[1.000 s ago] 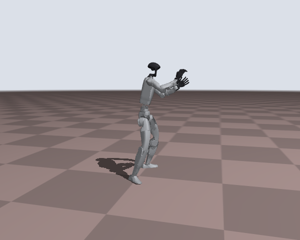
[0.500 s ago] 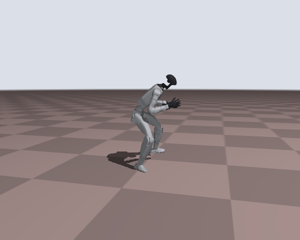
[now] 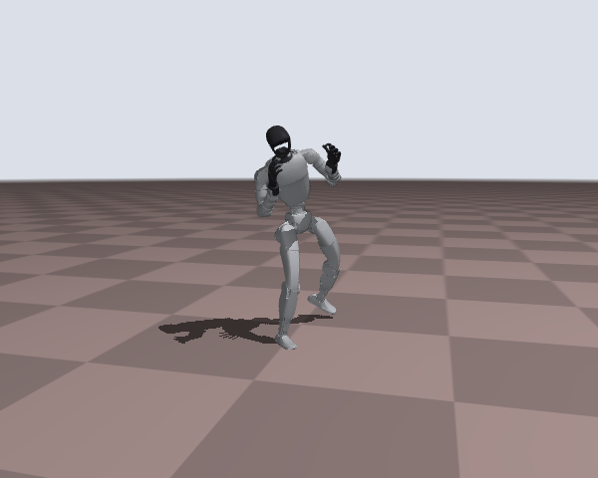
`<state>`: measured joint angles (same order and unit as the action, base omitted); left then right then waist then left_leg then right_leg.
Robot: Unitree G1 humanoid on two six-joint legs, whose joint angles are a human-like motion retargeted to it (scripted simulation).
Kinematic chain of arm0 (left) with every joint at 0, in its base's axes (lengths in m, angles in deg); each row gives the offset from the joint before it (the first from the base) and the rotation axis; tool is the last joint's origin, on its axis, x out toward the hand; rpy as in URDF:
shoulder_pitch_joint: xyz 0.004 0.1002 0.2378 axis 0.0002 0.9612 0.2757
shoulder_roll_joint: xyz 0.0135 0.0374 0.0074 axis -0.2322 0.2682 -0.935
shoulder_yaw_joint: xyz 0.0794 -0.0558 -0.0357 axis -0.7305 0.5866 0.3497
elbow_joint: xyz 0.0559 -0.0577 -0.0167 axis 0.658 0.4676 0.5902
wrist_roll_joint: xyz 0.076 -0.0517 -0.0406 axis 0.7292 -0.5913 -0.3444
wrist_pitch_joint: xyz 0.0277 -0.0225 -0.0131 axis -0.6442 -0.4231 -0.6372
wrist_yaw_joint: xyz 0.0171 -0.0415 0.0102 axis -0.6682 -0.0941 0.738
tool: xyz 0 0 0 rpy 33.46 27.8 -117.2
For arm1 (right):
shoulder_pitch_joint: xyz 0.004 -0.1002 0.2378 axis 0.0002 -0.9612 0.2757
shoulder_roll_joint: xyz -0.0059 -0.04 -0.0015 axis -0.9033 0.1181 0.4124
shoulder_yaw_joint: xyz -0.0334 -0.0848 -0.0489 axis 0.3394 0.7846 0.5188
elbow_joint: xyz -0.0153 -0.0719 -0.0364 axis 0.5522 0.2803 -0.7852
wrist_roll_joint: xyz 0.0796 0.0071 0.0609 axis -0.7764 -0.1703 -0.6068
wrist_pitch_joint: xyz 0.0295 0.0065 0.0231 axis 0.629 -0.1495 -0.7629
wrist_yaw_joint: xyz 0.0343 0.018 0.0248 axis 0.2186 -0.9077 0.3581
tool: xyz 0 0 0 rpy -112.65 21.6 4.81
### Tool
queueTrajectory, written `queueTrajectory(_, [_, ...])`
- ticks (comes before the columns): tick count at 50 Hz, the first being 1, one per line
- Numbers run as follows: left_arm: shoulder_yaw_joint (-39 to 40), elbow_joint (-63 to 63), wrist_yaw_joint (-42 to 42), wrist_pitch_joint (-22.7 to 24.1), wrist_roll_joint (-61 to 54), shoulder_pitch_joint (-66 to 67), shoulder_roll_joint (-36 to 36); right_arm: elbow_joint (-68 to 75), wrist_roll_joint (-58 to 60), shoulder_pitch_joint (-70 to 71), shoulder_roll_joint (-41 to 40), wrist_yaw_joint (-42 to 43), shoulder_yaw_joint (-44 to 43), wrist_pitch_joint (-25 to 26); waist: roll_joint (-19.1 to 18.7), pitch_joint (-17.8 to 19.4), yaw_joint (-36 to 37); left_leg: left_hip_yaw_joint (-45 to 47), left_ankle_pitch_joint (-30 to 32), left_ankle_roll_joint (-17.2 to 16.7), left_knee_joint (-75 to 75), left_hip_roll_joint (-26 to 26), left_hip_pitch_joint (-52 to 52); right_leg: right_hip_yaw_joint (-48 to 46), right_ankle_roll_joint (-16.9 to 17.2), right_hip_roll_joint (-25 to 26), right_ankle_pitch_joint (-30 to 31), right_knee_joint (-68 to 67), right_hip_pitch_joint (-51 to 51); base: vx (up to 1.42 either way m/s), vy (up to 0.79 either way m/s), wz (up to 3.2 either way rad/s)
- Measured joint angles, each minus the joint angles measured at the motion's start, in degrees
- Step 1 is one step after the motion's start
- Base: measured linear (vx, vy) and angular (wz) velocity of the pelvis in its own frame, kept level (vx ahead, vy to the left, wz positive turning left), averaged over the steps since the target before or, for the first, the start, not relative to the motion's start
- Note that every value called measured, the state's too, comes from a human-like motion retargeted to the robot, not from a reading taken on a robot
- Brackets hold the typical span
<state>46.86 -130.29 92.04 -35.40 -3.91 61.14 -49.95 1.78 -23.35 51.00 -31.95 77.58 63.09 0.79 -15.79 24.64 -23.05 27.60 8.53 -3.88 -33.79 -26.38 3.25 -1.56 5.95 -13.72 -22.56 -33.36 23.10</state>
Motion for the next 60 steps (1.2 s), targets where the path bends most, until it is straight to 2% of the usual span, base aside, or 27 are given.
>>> queueTrajectory(3, [5.57,10.01,-0.15,-4.47,7.74,-1.29,-13.1,1.29,-1.03,-0.57,-0.01,-1.9,1.87,0.31,-2.55,-2.73,1.74,-5.49,4.84,-3.77,2.81,3.66,0.61,2.66,-0.46,1.38,2.56,5.42,-2.78,0.17,-0.08,-0.85])
queueTrajectory(5, [5.32,23.76,-1.41,-9.14,11.21,-6.35,-25.47,2.41,-2.58,-0.65,0.6,-2.93,3.59,0.97,-3.13,-3.29,1.29,-9.59,7.27,-5.67,3.32,5.55,-0.19,3.58,-0.52,1.43,3.11,7.03,-3.82,0.08,-0.07,-0.42])
queueTrajectory(8, [-15.64,62.37,0.5,-14.18,8.8,-31.19,-38.63,2.73,-4.98,-2.88,1.82,-1.25,6.7,1.4,-3.94,-3.96,0.34,-13.99,9.45,-7.36,2.03,7.23,-2.9,3.13,0.4,0.28,2.93,8.93,-4.86,0.03,-0.05,0.07])
queueTrajectory(10, [-33.75,88.22,-0.23,-17.08,8.77,-47.16,-39.88,2.26,-7.0,-6.57,3.26,0.7,8.9,1.32,-4.98,-4.8,0.1,-16.4,10.33,-8.47,2.35,8.7,-4.65,2.53,1.43,-0.5,3.91,10.9,-5.43,0.01,-0.02,0.12])
queueTrajectory(12, [-35.96,89.08,-13.46,-17.15,-0.4,-46.15,-44.2,1.24,-8.44,-9.82,5.26,-3.47,8.15,3.38,-5.11,-4.25,-0.83,-13.78,10.69,-9.13,2.76,8.27,-5.31,2.76,1.51,-0.62,4.78,12.54,-5.41,0.01,-0.01,-0.16])
queueTrajectory(13, [-31.37,81.63,-16.96,-15.93,-2.6,-41.66,-48.14,0.08,-9.12,-12.19,5.62,-6.12,6.22,3.57,-4.31,-3.69,-0.75,-12.12,10.28,-9.73,3.37,8.3,-5.07,3.4,1.65,-0.54,5.28,13.58,-5.35,0.02,-0.02,-0.61])
queueTrajectory(15, [-11.83,60.33,-6.39,-11.85,0.95,-20.98,-52.44,-1.93,-12.31,-18.23,6.24,-9.56,2.55,2.05,-3.03,-2.25,0.19,-7.57,9.44,-10.03,5.04,8.49,-3.61,5.26,2.57,-0.38,6.92,16.53,-5.63,0.01,-0.02,-0.95])
queueTrajectory(17, [6.79,43.65,-0.47,-9.06,4.31,-3.45,-48.82,-1.92,-12.59,-24.06,6.25,-9.86,-0.42,1.04,-2.32,-1.01,2.69,-4.97,9.01,-9.46,6.34,9.19,-2.28,7.14,3.5,-0.09,8.79,19.86,-6.29,-0.02,-0.04,-0.98])
queueTrajectory(18, [11.58,40.22,-4.74,-7.51,1.69,-0.22,-46.69,-1.27,-12.56,-26.27,5.93,-10.02,-1.23,1.45,-1.9,-0.79,4.01,-5.04,8.83,-9.14,6.61,9.9,-2.08,7.84,3.66,-0.11,9.49,21.43,-6.7,-0.05,-0.03,-0.7])
queueTrajectory(20, [12.57,41.57,-16.86,-3.6,-16.15,-1.83,-41.88,1.53,-12.51,-27.77,5.76,-9.06,0.23,2.35,-1.48,-0.57,5.37,-5.29,8.44,-7.97,5.59,11.02,-2.52,8.23,3.46,-0.88,10.37,24.16,-7.89,-0.08,-0.03,-0.18])
queueTrajectory(22, [-0.05,57.53,-26.84,-4.14,-24.31,-16.27,-42.55,6.41,-12.59,-24.24,7.25,-8.5,3.12,2.85,-1.53,-0.54,4.93,-3.18,8.04,-6.37,2.6,10.33,-3.63,6.54,2.81,-2.61,10.04,24.56,-9.08,-0.12,-0.01,0.74])
queueTrajectory(23, [-11.54,69.6,-26.01,-4.93,-19.34,-27.55,-44.23,9.01,-11.76,-20.98,8.98,-7.41,4.27,2.74,-1.63,-0.44,4.24,-1.81,7.59,-5.44,0.83,9.52,-4.29,5.31,2.93,-3.5,10.0,24.27,-9.58,-0.14,0.01,1.18])
queueTrajectory(25, [-40.18,95.16,-16.36,-7.71,1.11,-49.2,-46.35,12.79,-11.03,-14.05,13.91,-4.36,6.77,1.18,-1.84,-0.33,1.3,0.2,6.36,-4.12,-2.75,7.51,-6.4,2.58,3.01,-4.8,9.85,23.72,-9.95,-0.14,0.03,1.34])
queueTrajectory(26, [-52.19,106.12,-15.32,-8.05,10.26,-56.82,-43.37,13.88,-12.49,-12.16,15.51,-4.22,7.27,0.61,-2.13,-0.92,0.43,0.64,5.95,-4.26,-3.74,6.85,-7.35,1.18,3.41,-5.22,9.71,23.65,-9.96,-0.12,0.05,1.23])
queueTrajectory(27, [-61.16,113.58,-16.59,-7.93,16.77,-62.4,-41.31,14.57,-13.55,-10.63,16.85,-4.64,7.29,0.3,-2.33,-1.36,-0.36,0.98,5.81,-4.71,-4.33,6.4,-8.03,-0.08,3.78,-5.58,9.57,23.68,-10.01,-0.11,0.06,1.01])
queueTrajectory(28, [-64.06,114.05,-22.45,-6.87,18.01,-63.9,-41.09,14.47,-13.78,-9.84,17.64,-6.19,6.34,0.53,-2.32,-1.5,-1.0,1.1,6.19,-5.79,-4.09,6.35,-8.15,-1.08,4.08,-5.82,9.42,23.88,-10.14,-0.1,0.06,0.71])
queueTrajectory(30, [-63.71,104.44,-25.04,-3.57,18.05,-64.64,-44.23,13.1,-12.6,-9.5,17.24,-5.82,3.06,-0.23,-1.39,-1.34,-0.87,1.01,6.65,-7.4,-2.93,6.76,-7.55,-1.94,4.64,-5.94,9.59,24.75,-10.18,-0.09,0.06,0.21])
queueTrajectory(32, [-53.86,87.73,-14.94,-2.38,9.18,-59.44,-44.46,11.8,-11.22,-10.83,14.23,-2.62,-0.09,-0.97,-0.13,-1.19,1.51,0.92,6.3,-7.65,-1.12,7.77,-5.93,-1.44,5.49,-5.92,10.82,26.06,-9.93,-0.1,0.05,-0.2])
queueTrajectory(35, [-36.89,60.8,-1.78,3.04,-6.59,-43.57,-38.91,12.4,-7.02,-11.6,14.1,-1.01,-4.42,-0.21,-0.03,-0.53,3.56,0.21,4.24,-6.92,0.06,8.31,-4.18,-2.0,5.44,-5.78,12.19,28.77,-10.47,-0.11,0.07,-0.04])
queueTrajectory(37, [-26.57,45.46,-3.65,4.52,-3.43,-32.51,-34.11,13.45,-5.6,-10.8,15.56,-5.75,-6.54,1.2,0.14,0.32,3.2,-0.99,2.41,-6.52,-0.05,8.33,-3.9,-3.02,5.52,-5.55,12.28,29.92,-10.48,-0.13,0.1,0.13])
queueTrajectory(40, [-13.76,27.86,-9.14,3.93,9.57,-20.72,-24.62,13.06,-1.94,-8.64,17.77,-10.18,-9.27,1.47,1.55,1.6,2.98,-0.44,-1.21,-5.54,-0.4,7.83,-3.16,-4.88,6.47,-5.71,12.45,31.05,-10.47,-0.15,0.11,0.31])
queueTrajectory(42, [-8.89,20.69,-12.23,5.0,8.78,-15.26,-15.23,11.67,1.77,-5.32,18.79,-10.59,-9.56,1.7,3.31,2.12,2.9,1.43,-4.96,-4.55,-0.57,6.96,-2.51,-6.39,6.76,-6.19,12.2,30.84,-10.32,-0.18,0.11,0.54])
queueTrajectory(45, [-8.69,15.01,-11.64,7.15,-1.05,-9.02,0.37,8.66,6.4,0.98,19.11,-8.68,-7.99,2.5,6.58,1.74,2.94,3.93,-8.42,-3.2,0.07,5.7,-2.14,-8.52,7.02,-7.03,11.99,28.99,-9.16,-0.2,0.11,0.68])
queueTrajectory(47, [-10.93,11.92,-9.01,8.17,-6.47,-6.74,6.45,6.99,8.46,3.99,19.44,-4.48,-6.78,3.08,9.06,1.76,4.03,5.85,-9.13,-1.81,0.05,4.48,-2.35,-9.46,6.89,-7.68,12.04,26.71,-7.85,-0.22,0.1,0.75])
queueTrajectory(53, [-26.23,5.48,-14.99,8.52,-36.57,-7.59,12.81,3.49,10.17,-2.04,18.56,5.6,-5.76,4.28,17.12,4.19,10.38,7.01,-8.87,1.41,-2.78,-0.38,-7.13,-11.03,4.91,-8.55,10.28,14.92,-0.45,-0.28,0.08,0.79])
queueTrajectory(56, [-31.52,4.4,-16.46,6.53,-45.39,-7.61,15.94,2.79,10.26,-6.31,19.17,4.52,-5.35,5.4,20.88,5.1,9.62,3.51,-17.85,3.51,-9.07,-3.91,-15.14,-12.97,4.99,-9.23,8.51,6.09,6.18,-0.35,0.14,1.11])
queueTrajectory(60, [-33.56,5.14,-14.56,5.01,-43.31,-7.5,19.16,3.46,11.92,-8.45,21.56,3.53,-3.7,6.79,24.65,5.16,5.13,-5.99,-33.09,9.14,-21.43,-8.21,-34.33,-18.27,3.76,-11.72,8.25,-4.37,17.04,-0.45,0.22,1.48])
